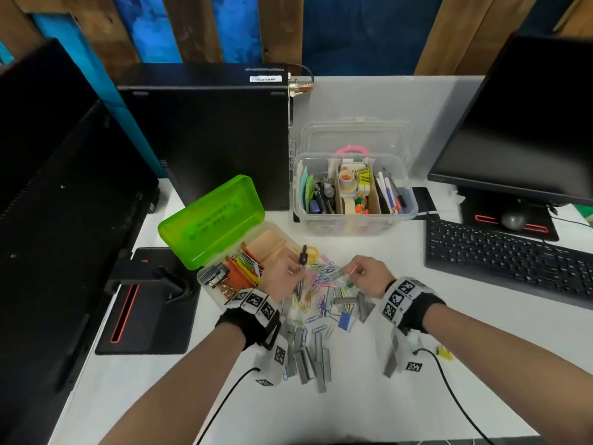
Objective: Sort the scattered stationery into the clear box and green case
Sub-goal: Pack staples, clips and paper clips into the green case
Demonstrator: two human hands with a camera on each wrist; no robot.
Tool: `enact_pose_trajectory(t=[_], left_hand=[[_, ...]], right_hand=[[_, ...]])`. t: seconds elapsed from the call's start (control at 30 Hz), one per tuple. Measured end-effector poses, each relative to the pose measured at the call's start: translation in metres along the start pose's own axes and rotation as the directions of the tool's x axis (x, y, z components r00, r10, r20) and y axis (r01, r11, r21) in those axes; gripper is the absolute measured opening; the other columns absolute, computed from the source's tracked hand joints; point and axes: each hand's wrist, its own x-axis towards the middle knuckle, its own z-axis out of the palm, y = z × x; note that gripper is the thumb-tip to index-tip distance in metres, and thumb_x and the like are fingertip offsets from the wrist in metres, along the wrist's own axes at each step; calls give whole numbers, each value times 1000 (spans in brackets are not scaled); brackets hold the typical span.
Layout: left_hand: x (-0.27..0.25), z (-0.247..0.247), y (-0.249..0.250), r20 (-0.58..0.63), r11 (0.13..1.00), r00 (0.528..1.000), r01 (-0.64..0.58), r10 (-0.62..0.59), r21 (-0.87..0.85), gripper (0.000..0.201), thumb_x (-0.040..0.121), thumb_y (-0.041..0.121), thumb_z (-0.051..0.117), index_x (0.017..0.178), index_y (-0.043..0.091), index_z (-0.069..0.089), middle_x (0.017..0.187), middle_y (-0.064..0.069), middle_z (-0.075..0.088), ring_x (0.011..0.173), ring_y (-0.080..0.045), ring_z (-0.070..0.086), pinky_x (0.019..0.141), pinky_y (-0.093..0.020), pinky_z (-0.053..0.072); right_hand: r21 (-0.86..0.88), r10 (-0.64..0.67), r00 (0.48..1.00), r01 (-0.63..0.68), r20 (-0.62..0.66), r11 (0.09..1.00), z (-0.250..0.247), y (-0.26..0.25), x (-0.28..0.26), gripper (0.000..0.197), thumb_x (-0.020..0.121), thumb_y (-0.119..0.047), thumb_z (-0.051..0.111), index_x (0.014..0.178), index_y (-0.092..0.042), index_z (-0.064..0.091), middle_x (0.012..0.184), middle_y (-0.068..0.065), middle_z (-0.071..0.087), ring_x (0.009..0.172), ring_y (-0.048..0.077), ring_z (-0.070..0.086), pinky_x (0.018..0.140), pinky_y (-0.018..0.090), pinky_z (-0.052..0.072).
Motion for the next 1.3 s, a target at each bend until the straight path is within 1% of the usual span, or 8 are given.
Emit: enact_pose_trajectory(t=[0.1, 0.2, 0.3, 0.43, 0.7, 1.0, 1.13, 1.3], left_hand=[[8, 0, 2, 0, 1000, 1000, 5, -5, -5, 16, 91, 10, 59, 106, 5, 56, 94, -4, 62, 80, -17, 59, 67, -24, 43], [9, 6, 10, 78, 996, 996, 58, -52, -73, 18, 98, 8, 45, 114, 14, 42, 78, -6, 59, 64, -20, 66, 62, -35, 56], [11, 15, 11, 150, 988, 981, 133, -120, -81, 19, 100, 7, 38, 118, 11, 36, 72, -7, 56, 53, -17, 58, 48, -27, 49], [15, 28, 0, 189, 983, 970, 168, -152, -70, 21, 98, 10, 38, 119, 12, 35, 87, -26, 64, 60, -28, 56, 57, -40, 51], [21, 40, -20, 184, 983, 971, 168, -152, -72, 19, 96, 22, 44, 113, 18, 37, 85, -23, 67, 58, -34, 58, 56, -43, 51], [-1, 24, -2, 151, 989, 979, 145, -138, -36, 22, 99, 22, 46, 117, 12, 39, 80, -17, 65, 62, -29, 60, 60, -39, 48], [-9, 22, 2, 135, 991, 982, 134, -130, -19, 23, 98, 24, 49, 115, 10, 43, 87, -24, 67, 71, -41, 65, 59, -41, 50], [-14, 5, -2, 8, 994, 999, 35, -36, 106, 18, 98, 26, 47, 108, 11, 51, 72, -7, 60, 69, -32, 63, 52, -32, 42]], right_hand=[[-24, 20, 998, -18, 62, 1000, -13, 5, -3, 17, 86, -3, 54, 87, -17, 62, 78, 1, 63, 63, 9, 57, 57, 20, 45], [-215, -60, 976, 107, 211, 971, -10, 8, -8, 13, 85, -8, 63, 96, -13, 68, 82, -2, 55, 76, 12, 53, 73, 18, 40], [-268, -113, 980, 155, 167, 951, -3, 13, -11, 22, 86, -2, 53, 100, -12, 68, 86, -4, 49, 84, 13, 51, 79, 19, 39], [-240, -138, 965, 192, 225, 952, -4, 17, -19, 17, 84, -4, 59, 97, -10, 69, 82, -6, 52, 81, 13, 53, 79, 23, 46], [-428, -124, 929, 275, 348, 861, 30, 17, -38, 40, 79, -42, 67, 109, -19, 52, 105, -1, 47, 84, 16, 52, 71, 27, 44], [-550, -159, 896, 385, 414, 741, 41, 5, -35, 41, 77, -40, 64, 101, -10, 50, 106, 7, 49, 90, 29, 58, 73, 35, 50], [-449, -158, 898, 350, 411, 822, 36, 2, -32, 30, 76, -33, 64, 92, -8, 57, 94, 3, 55, 84, 23, 56, 71, 31, 46], [-270, -154, 908, 273, 389, 923, 16, -17, -26, 15, 79, -25, 71, 83, -16, 60, 77, -5, 56, 68, 10, 52, 56, 16, 39]])
